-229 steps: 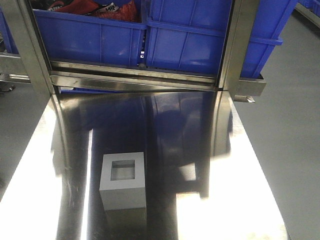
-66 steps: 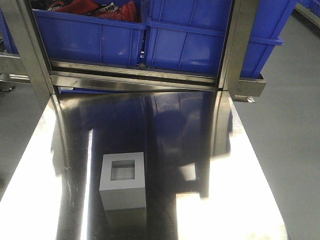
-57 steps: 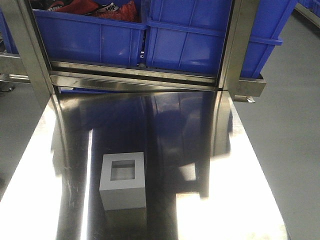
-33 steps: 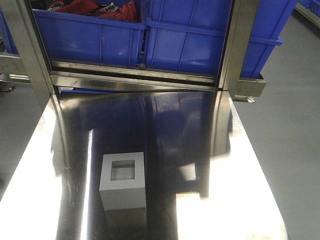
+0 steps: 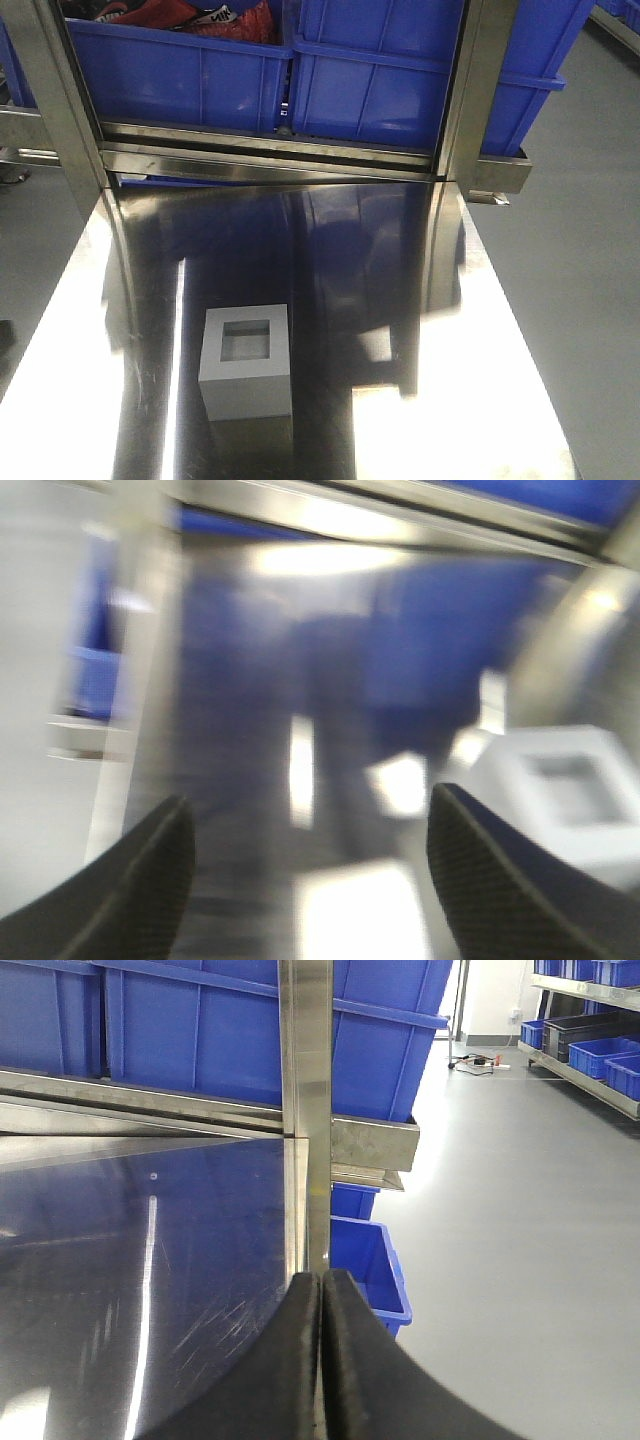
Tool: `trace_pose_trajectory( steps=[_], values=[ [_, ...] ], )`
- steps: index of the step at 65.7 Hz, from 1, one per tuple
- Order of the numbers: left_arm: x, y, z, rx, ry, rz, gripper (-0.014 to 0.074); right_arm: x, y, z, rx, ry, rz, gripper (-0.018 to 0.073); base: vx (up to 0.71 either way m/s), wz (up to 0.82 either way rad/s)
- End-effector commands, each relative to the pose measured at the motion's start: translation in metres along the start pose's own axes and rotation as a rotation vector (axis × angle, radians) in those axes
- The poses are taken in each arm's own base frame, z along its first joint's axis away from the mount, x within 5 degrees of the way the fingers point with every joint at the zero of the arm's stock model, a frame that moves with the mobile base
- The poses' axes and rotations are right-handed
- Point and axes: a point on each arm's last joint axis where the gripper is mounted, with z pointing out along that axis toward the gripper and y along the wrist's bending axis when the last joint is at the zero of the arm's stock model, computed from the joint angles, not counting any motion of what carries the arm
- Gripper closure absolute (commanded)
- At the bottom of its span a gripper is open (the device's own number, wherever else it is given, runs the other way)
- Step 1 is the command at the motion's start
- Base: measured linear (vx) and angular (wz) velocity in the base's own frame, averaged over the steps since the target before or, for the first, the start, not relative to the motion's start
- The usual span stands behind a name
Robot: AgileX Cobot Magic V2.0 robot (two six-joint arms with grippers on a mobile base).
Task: Sort gray base to blue bin
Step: 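Move the left gripper down over the gray square block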
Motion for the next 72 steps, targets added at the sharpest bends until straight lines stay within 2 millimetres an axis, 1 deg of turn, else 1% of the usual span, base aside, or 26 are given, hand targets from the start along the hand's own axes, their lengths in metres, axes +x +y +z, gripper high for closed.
trace_pose_trajectory(
  steps=[1, 8, 14, 26, 36, 44, 52, 55, 62, 72],
  values=[
    [-0.017, -0.012, 0.009, 0.104, -0.053, -0.025, 0.0115, -0.002, 0.000, 0.000, 0.003, -0.071, -0.011, 0.0568, 0.00, 0.00],
    [-0.015, -0.022, 0.023, 0.207, 0.001, -0.023, 0.0115, -0.002, 0.000, 0.000, 0.003, -0.071, -0.011, 0.0568, 0.00, 0.00],
    [-0.018, -0.032, 0.037, 0.290, 0.056, -0.015, 0.0115, -0.002, 0.000, 0.000, 0.003, -0.071, -0.011, 0.0568, 0.00, 0.00],
    [-0.035, -0.055, 0.062, 0.370, 0.124, 0.017, 0.0115, -0.002, 0.000, 0.000, 0.003, -0.071, -0.011, 0.0568, 0.00, 0.00],
    [-0.043, -0.077, 0.087, 0.414, 0.190, 0.036, 0.0115, -0.002, 0.000, 0.000, 0.003, -0.071, -0.011, 0.0568, 0.00, 0.00],
    [-0.046, -0.094, 0.107, 0.412, 0.244, 0.075, 0.0115, -0.002, 0.000, 0.000, 0.003, -0.071, -0.011, 0.0568, 0.00, 0.00],
    [-0.050, -0.106, 0.120, 0.373, 0.293, 0.137, 0.0115, -0.002, 0.000, 0.000, 0.003, -0.071, -0.011, 0.0568, 0.00, 0.00],
    [-0.050, -0.107, 0.124, 0.342, 0.306, 0.164, 0.0115, -0.002, 0.000, 0.000, 0.003, -0.071, -0.011, 0.0568, 0.00, 0.00],
    [-0.054, -0.105, 0.128, 0.261, 0.317, 0.162, 0.0115, -0.002, 0.000, 0.000, 0.003, -0.071, -0.011, 0.0568, 0.00, 0.00],
    [-0.046, -0.107, 0.132, 0.193, 0.359, 0.172, 0.0115, -0.002, 0.000, 0.000, 0.003, -0.071, -0.011, 0.0568, 0.00, 0.00]
  ],
)
